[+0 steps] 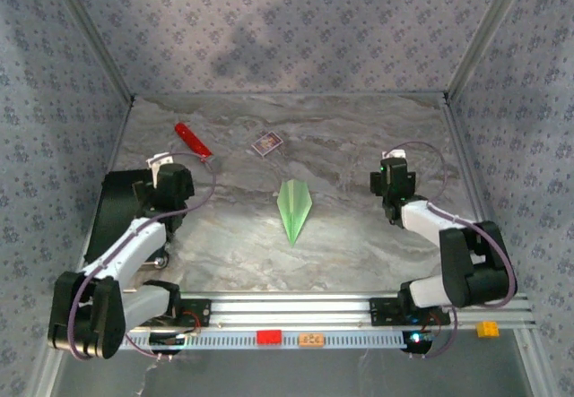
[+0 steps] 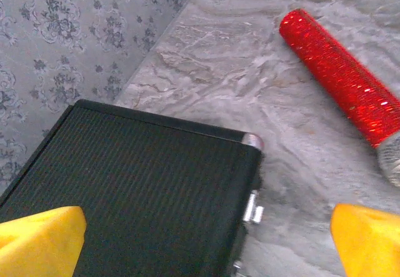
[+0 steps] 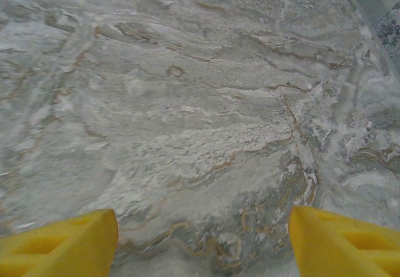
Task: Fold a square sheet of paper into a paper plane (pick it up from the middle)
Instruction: Reset both arms
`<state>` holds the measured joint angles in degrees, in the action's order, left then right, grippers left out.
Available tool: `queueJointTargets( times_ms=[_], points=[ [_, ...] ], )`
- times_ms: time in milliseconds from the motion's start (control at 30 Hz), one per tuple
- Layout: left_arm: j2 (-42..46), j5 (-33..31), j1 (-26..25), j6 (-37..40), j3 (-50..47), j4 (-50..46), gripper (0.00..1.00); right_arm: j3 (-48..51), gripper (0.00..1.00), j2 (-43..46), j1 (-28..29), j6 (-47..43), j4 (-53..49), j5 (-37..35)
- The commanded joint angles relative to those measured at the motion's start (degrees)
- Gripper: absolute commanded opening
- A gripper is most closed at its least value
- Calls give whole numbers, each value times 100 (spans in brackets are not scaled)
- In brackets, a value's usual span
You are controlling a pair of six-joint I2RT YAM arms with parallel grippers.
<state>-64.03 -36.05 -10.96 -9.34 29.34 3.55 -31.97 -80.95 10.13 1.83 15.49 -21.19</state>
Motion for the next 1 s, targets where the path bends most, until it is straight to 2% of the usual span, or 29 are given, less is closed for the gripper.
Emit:
queueJointTargets(
  times_ms=[0, 33, 133, 200, 267, 333, 433, 467, 500, 567, 600, 633, 700, 733, 967],
  points=[
    [-286, 518, 265, 472, -157, 1225, 100, 48, 74, -241, -159, -540, 1008, 398],
    [-404, 662, 319, 481, -148, 1275, 100, 43, 73, -256, -199, -548, 951, 540],
    [-845, 980, 349, 700, -242, 1800, 100, 473, 73, -183, -365, -979, 1874, 998],
    [-1118, 1109, 379, 765, -416, 2422, 100, 845, 74, -108, -612, -815, 2465, 1264],
    [-1273, 1269, 408, 842, -452, 2741, 100, 1103, 74, -208, -1017, -570, 2960, 1964],
    [-1385, 1651, 505, 908, -636, 3464, 100, 1204, 74, -458, -1247, -464, 3332, 2359],
    [-1592, 2160, 685, 910, -740, 3928, 100, 1171, 73, -547, -1042, -631, 3344, 2087],
    [-1740, 2245, 713, 938, -819, 4231, 100, 1118, 76, -589, -1031, -586, 3305, 1934],
    [-1957, 2359, 737, 958, -916, 4610, 100, 1029, 99, -623, -1050, -489, 3192, 1807],
    [-2485, 2521, 758, 1046, -1031, 5374, 100, 938, 99, -633, -1184, -364, 3004, 1935],
    [-2497, 2515, 762, 1030, -998, 5370, 100, 937, 99, -624, -1188, -368, 2989, 1936],
    [-2316, 2485, 786, 942, -830, 4685, 100, 935, 99, -624, -1185, -367, 2994, 1934],
    [-2483, 2320, 960, 701, -681, 4721, 100, 937, 99, -624, -1180, -368, 2995, 1925],
    [-2354, 2488, 1112, 524, -664, 4447, 100, 938, 99, -627, -1180, -376, 2996, 1909],
    [-2382, 2467, 1105, 549, -680, 4526, 100, 933, 99, -625, -1189, -357, 3004, 1893]
  ],
)
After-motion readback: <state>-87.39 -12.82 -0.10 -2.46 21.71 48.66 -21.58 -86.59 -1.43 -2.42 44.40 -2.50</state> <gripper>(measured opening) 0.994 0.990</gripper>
